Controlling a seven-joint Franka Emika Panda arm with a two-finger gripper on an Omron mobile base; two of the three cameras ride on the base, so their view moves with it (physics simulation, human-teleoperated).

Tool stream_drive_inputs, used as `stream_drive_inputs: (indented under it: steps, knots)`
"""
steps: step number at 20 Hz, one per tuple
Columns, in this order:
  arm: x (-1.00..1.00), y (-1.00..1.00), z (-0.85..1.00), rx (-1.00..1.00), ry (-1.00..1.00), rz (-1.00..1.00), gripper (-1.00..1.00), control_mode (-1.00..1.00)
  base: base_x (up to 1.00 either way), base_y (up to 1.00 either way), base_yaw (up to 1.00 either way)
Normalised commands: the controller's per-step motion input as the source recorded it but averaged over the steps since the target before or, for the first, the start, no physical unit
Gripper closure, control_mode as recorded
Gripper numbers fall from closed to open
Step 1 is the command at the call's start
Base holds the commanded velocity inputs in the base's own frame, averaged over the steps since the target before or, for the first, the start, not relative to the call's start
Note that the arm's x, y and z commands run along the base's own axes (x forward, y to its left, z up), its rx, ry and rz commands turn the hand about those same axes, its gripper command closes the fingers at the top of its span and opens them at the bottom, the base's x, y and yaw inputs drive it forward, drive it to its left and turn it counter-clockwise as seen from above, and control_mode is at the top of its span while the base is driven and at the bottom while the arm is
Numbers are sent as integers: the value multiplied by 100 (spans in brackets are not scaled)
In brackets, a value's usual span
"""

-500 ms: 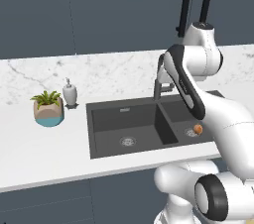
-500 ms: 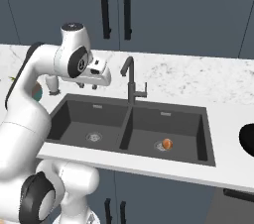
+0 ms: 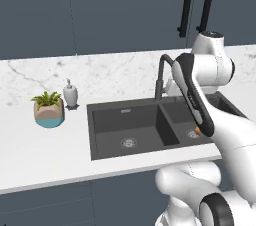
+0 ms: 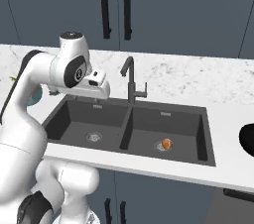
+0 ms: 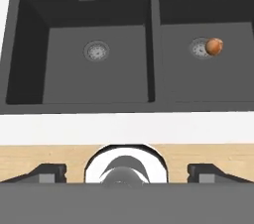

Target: Pick the onion from the sink and place it in the bowl. Then pick the bowl and place it in the microwave. Then close the microwave door and press the start button.

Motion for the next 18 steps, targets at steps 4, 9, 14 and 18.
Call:
stream_drive_inputs:
  steps: [4,9,14,18]
  knots:
    - [-1,-88,-46,0,13,0,-100,-100,0,0,0]
    - [14,-98,-38,0,11,0,-100,-100,0,0,0]
    - [36,-77,-53,2,2,0,-100,-100,0,0,0]
    - [61,-66,-45,8,0,0,-100,-100,0,0,0]
